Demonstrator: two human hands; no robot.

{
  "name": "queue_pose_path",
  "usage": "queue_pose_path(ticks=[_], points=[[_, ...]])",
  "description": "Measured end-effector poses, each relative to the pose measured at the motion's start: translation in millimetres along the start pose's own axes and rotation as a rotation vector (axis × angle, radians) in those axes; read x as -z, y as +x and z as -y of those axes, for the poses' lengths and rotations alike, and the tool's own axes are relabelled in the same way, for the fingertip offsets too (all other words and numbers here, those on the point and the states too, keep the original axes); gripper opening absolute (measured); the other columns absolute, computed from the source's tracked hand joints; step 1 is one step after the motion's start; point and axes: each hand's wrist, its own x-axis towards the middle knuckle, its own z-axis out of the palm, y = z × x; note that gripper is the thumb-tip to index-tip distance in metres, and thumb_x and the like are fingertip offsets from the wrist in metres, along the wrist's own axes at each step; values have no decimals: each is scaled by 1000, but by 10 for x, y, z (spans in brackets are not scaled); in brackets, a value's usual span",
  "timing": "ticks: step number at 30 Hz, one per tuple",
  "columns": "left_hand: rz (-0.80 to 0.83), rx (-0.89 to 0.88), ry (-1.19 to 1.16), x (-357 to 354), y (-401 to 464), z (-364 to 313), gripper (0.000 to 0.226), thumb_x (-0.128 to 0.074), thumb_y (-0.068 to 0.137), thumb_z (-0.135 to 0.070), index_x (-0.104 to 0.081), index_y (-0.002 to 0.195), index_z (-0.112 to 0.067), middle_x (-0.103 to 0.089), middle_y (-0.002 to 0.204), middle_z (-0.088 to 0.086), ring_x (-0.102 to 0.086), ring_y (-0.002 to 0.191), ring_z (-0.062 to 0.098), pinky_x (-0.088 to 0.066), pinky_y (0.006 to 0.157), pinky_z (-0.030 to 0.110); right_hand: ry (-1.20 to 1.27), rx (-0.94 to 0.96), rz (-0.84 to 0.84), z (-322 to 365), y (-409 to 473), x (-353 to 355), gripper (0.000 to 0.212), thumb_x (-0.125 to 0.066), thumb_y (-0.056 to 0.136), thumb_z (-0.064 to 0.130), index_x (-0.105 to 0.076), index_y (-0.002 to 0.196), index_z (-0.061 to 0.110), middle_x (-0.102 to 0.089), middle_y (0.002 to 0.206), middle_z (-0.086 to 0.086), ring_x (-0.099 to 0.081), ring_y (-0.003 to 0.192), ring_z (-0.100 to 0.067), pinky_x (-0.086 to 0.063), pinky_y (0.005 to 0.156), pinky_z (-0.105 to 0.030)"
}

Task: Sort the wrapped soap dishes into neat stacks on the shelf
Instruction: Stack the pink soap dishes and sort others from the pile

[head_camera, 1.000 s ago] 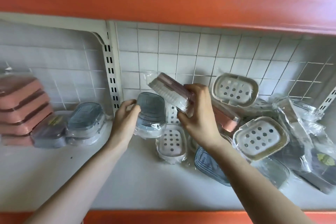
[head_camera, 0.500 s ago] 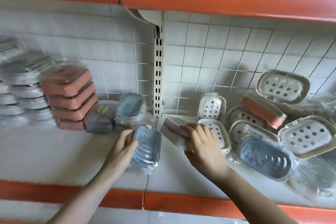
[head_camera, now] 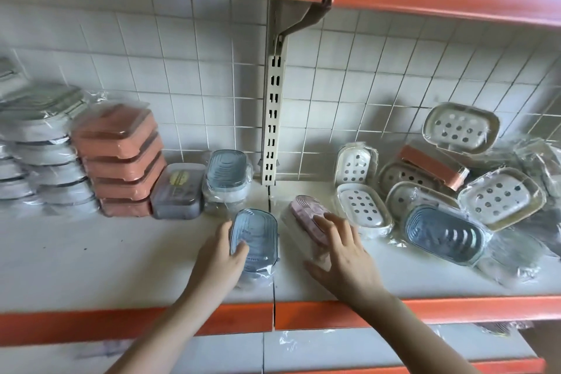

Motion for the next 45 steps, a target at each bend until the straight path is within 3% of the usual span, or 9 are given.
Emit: queue_pose_path(ticks=[4,9,15,21,26,32,35,40,45], points=[[-4,-16,185,-44,-10,14,59,-53,91,-24,-30,143,-12,-52,129,16,-48,119,33,-41,97,38,164,-149,-9,164,61,55,67,-37,79,71,-47,125,24,-40,133,2,-42,123,-20,-46,90,-36],[-106,-117,415,-116,-55,-149,63,-49,90,-37,-25,144,-15,-40,139,10,-37,126,30,-36,98,38,235,-421,118,274,355,29,66,-58,80,59,-39,128,18,-43,131,-8,-41,126,-29,-40,99,-40],[-60,-59,551,-303,34,-283,81,-46,86,-59,-12,147,-19,-15,152,18,-23,137,33,-32,103,42,157,-486,147,339,472,-32,67,-60,79,57,-38,127,16,-45,130,-12,-38,126,-34,-35,101,-41],[-176,24,619,-367,0,-304,70,-50,79,-60,-34,133,-18,-44,128,11,-43,118,31,-41,87,36,84,-407,-2,306,354,-148,72,-60,77,54,-41,134,14,-49,120,-17,-45,115,-38,-41,94,-44],[-230,19,631,-387,-22,-272,71,-53,77,-59,-39,133,-18,-50,118,14,-47,111,33,-42,84,36,51,-340,2,260,345,-202,71,-66,70,54,-51,123,9,-54,102,-20,-54,96,-42,-48,78,-46],[-286,78,607,-366,-115,-277,70,-55,76,-60,-40,133,-21,-52,121,12,-47,114,31,-42,88,37,21,-219,-21,224,278,-239,72,-76,56,59,-62,106,8,-56,83,-16,-59,70,-38,-51,56,-40],[-317,100,583,-343,-154,-288,67,-58,74,-58,-43,129,-22,-54,118,11,-48,113,31,-42,88,37,54,-195,-1,184,258,-234,72,-74,59,59,-60,109,10,-58,89,-16,-59,75,-38,-52,62,-42],[-364,123,550,-265,-212,-274,66,-62,73,-54,-45,128,-21,-53,121,10,-47,115,31,-42,90,37,180,-216,104,149,282,-133,73,-57,76,61,-41,133,18,-50,121,-12,-48,109,-37,-41,91,-41],[-370,110,533,-133,-232,-249,66,-62,73,-50,-43,130,-22,-51,125,10,-46,117,31,-42,93,38,302,-220,127,225,291,-64,71,-56,79,58,-39,134,17,-47,125,-14,-45,114,-37,-39,96,-42]])
